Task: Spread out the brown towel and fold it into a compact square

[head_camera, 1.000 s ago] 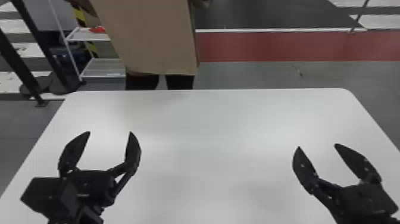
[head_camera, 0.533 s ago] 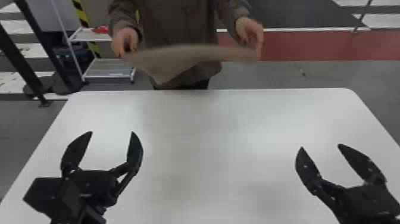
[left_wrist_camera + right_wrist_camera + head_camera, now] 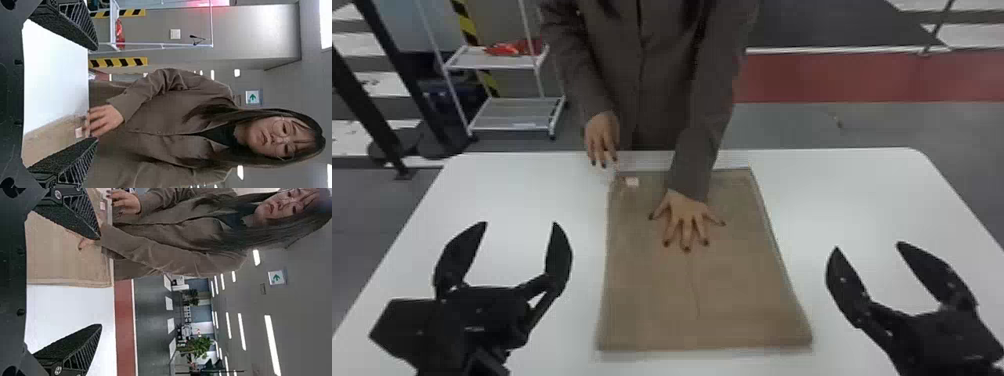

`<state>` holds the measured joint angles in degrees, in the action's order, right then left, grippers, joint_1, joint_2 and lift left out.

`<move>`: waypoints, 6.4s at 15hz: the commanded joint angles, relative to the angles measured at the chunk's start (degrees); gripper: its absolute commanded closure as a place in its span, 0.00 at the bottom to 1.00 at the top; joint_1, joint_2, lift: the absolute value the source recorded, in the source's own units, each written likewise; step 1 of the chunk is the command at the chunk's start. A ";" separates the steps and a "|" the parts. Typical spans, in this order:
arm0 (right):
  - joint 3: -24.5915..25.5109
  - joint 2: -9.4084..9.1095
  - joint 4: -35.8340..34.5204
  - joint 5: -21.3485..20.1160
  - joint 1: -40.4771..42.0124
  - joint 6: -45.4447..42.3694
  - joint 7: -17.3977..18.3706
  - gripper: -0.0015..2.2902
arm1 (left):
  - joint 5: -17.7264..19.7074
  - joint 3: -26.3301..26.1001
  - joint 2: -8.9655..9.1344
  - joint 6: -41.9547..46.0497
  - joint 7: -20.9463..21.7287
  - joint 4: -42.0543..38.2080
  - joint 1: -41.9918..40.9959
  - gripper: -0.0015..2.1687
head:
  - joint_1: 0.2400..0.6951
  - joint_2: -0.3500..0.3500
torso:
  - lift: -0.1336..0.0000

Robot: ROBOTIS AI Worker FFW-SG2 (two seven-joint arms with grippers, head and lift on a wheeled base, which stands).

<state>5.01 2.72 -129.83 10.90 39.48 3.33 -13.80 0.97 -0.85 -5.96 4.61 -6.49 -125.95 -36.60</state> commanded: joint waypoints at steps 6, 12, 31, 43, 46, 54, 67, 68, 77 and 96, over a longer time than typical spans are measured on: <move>-0.09 -0.09 0.45 0.08 -0.11 -0.38 0.00 0.04 | 0.00 -0.03 0.08 0.00 0.25 0.27 0.04 0.03 | 1.00 0.55 | 0.10; -0.18 -0.09 0.45 0.08 -0.20 -0.56 0.00 0.04 | 0.00 -0.30 0.08 0.00 0.77 0.71 0.13 0.03 | 1.00 0.55 | 0.10; -3.87 3.87 7.31 0.61 -6.96 1.73 0.00 0.04 | 10.55 -0.47 -0.01 -30.94 22.48 28.66 31.42 0.21 | 1.00 0.48 | 0.10; -4.39 4.22 8.98 1.22 -8.72 3.48 0.17 0.04 | 10.11 -1.53 -0.01 -31.29 23.01 33.05 33.35 0.40 | 1.00 0.46 | 0.10; -4.48 4.22 9.50 1.31 -9.69 4.54 0.17 0.04 | 10.02 -1.35 -0.01 -30.94 22.22 32.61 33.26 0.50 | 1.00 0.47 | 0.10; -4.48 4.31 8.36 1.40 -9.51 5.59 1.14 0.04 | 10.02 -4.60 -0.45 -33.22 21.60 11.87 22.81 0.50 | 1.00 0.45 | 0.10; 1.41 4.48 9.15 7.38 -8.20 5.24 9.05 0.04 | -1.14 -20.51 -3.88 -33.57 23.45 5.72 12.26 0.07 | 1.00 0.00 | 0.10; 1.41 4.48 9.15 7.47 -8.20 5.42 9.05 0.04 | -1.14 -19.81 -3.97 -33.40 23.10 5.45 11.91 0.07 | 1.00 0.00 | 0.10; -0.62 4.04 13.63 5.71 -10.22 6.30 -3.52 0.10 | 8.18 -3.46 -3.09 -14.77 13.96 3.34 7.86 0.07 | 1.00 0.28 | 0.10; -10.37 4.48 19.26 -9.85 -17.86 21.06 -17.75 0.31 | 8.70 -4.34 -3.00 -12.48 14.66 8.09 8.83 0.07 | 1.00 0.60 | 0.10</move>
<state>-5.06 7.21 -110.29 1.51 21.63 24.05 -31.57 9.67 -5.19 -8.96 -7.87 8.17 -117.83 -27.69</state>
